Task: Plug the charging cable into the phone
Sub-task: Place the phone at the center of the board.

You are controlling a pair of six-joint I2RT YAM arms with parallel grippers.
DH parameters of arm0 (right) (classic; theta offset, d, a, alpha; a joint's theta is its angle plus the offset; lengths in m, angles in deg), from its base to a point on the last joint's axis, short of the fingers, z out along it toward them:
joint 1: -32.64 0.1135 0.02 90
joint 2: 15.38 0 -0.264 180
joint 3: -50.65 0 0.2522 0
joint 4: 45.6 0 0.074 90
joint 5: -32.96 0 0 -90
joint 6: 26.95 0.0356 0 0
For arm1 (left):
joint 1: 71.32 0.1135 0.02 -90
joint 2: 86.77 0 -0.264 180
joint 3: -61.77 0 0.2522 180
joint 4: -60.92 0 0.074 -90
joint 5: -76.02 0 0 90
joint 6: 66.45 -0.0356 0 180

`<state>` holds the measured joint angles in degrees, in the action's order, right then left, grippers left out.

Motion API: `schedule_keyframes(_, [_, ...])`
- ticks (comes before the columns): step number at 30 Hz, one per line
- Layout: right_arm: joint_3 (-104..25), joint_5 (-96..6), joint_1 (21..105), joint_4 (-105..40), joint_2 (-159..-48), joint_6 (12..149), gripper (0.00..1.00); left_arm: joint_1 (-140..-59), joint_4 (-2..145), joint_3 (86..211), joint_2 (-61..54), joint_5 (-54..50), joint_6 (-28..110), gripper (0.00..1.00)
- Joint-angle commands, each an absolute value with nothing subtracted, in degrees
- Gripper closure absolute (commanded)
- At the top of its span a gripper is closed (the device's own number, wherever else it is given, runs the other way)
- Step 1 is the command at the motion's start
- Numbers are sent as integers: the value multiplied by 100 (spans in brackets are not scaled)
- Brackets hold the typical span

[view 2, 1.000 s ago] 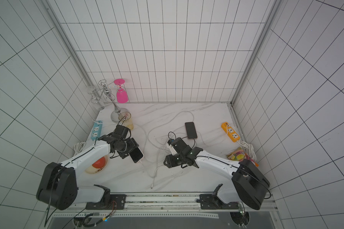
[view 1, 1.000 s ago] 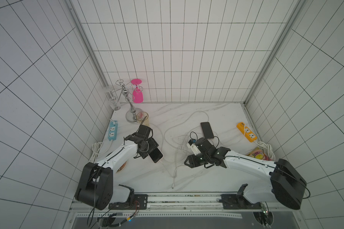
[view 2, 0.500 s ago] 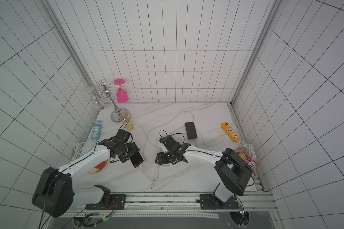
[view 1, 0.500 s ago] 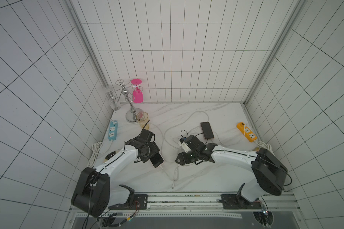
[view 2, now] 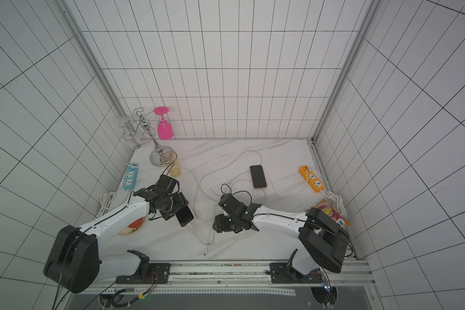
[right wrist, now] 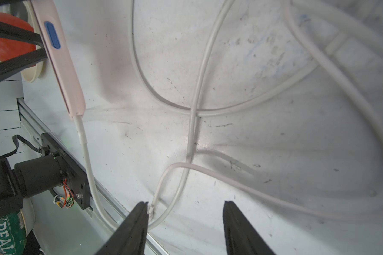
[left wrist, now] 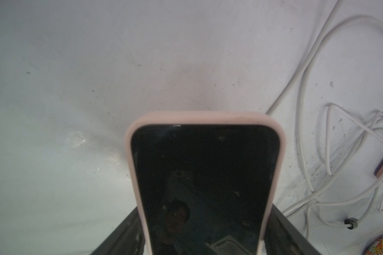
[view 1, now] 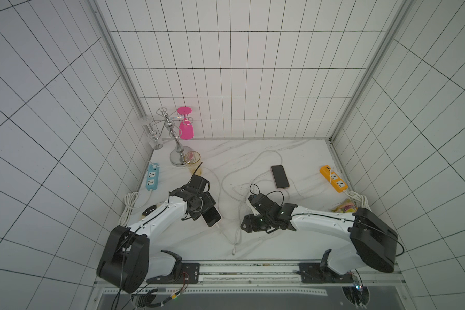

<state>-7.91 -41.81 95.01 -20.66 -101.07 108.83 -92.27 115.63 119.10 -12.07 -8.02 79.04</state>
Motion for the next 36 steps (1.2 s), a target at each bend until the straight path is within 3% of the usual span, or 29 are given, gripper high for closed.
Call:
schedule_keyframes(1, [-843, -4598, 9566, -2221, -10315, 11322, 42, -9236, 11379, 11946, -1127, -933, 7875, 100])
schedule_keyframes(12, [-996, -4722, 9553, -2573, -10876, 11794, 41, -9075, 11323, 12099, -372, -882, 7813, 100])
schedule_keyframes(17, [-947, -4707, 9557, -2626, -10868, 11908, 41, -9021, 11413, 12276, 91, -898, 7714, 94])
schedule_keyframes(18, [-943, -4707, 9550, -2624, -10867, 11900, 42, -9021, 11402, 12295, 150, -880, 7704, 90])
schedule_keyframes(21, [-951, -4687, 9541, -2615, -10854, 11876, 41, -9029, 11396, 12348, 254, -841, 7679, 64])
schedule_keyframes(26, [-936, -4675, 9469, -2559, -10783, 11803, 41, -9030, 11526, 12433, 200, -913, 7610, 32])
schedule_keyframes(29, [-926, -4646, 9383, -2483, -10701, 11690, 41, -9030, 11677, 12509, 125, -987, 7560, 5])
schedule_keyframes(36, [-863, -4471, 9101, -2358, -10358, 11312, 42, -9030, 11926, 12675, 25, -1097, 7480, 2])
